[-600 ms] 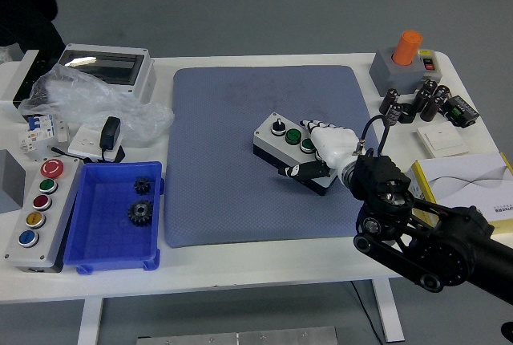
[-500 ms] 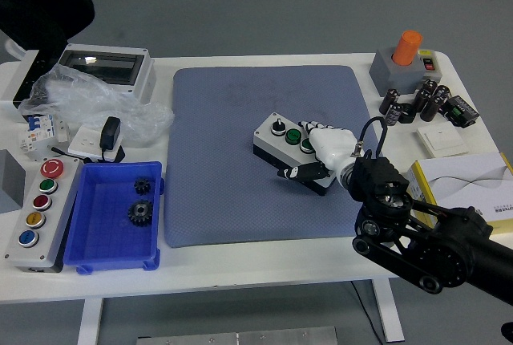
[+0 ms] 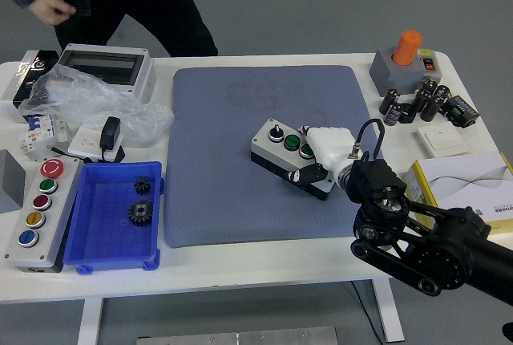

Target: Pick up the button,place it on the desk,press the button,press the button

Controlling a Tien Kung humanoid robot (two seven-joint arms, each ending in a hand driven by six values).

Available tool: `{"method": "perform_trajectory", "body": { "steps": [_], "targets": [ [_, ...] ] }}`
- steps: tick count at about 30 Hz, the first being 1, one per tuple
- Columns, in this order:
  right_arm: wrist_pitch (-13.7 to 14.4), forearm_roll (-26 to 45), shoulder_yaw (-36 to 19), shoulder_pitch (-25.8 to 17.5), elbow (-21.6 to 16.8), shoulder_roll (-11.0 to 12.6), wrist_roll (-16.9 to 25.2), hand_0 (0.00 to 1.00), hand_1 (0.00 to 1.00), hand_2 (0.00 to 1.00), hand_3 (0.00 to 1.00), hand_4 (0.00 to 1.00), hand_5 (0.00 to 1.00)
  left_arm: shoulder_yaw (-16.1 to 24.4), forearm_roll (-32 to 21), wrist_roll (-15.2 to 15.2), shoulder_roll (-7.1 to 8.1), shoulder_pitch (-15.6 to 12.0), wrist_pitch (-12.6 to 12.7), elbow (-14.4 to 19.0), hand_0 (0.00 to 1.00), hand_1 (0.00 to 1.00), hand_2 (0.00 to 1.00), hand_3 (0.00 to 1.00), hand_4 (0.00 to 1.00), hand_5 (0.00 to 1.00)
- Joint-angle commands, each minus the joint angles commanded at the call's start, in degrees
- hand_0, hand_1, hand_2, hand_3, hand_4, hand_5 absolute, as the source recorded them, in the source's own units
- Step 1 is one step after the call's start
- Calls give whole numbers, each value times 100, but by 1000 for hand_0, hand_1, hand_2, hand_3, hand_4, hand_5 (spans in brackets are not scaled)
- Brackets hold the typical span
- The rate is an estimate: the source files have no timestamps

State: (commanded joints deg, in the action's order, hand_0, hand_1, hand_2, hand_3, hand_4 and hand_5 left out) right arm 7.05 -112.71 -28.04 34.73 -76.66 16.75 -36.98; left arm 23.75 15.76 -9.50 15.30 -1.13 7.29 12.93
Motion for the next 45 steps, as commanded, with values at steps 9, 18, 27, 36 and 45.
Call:
{"method": "perform_trajectory", "body": {
  "steps": [9,18,27,36,45],
  "targets": [
    [284,6,205,108,-243,244,342,194,379,389,509,698,54,-10,-1,1,-13,-4,1,-5,669,697,622,642,646,345],
    [852,-144,1224,937,-715,948,1505,252,407,370,396,653,31,-11,4,-1,-11,21,1,-9,669,697,623,643,646,346],
    [1240,-462,2122,1552,-160,1007,2472,418,477,402,381,634,28,-52,-21,-7,-5,27,-3,-16,669,698,623,644,651,350],
    [1272,-380,2318,1723,229,914,2782,654,675,657,386,575,39,-60,-19,-4,-10,39,2,-15,669,697,624,644,654,356],
    [1279,-286,2500,1758,560,810,2887,708,690,676,391,568,38,-59,-6,-4,-8,43,7,-11,669,698,624,644,655,357]
  ]
}}
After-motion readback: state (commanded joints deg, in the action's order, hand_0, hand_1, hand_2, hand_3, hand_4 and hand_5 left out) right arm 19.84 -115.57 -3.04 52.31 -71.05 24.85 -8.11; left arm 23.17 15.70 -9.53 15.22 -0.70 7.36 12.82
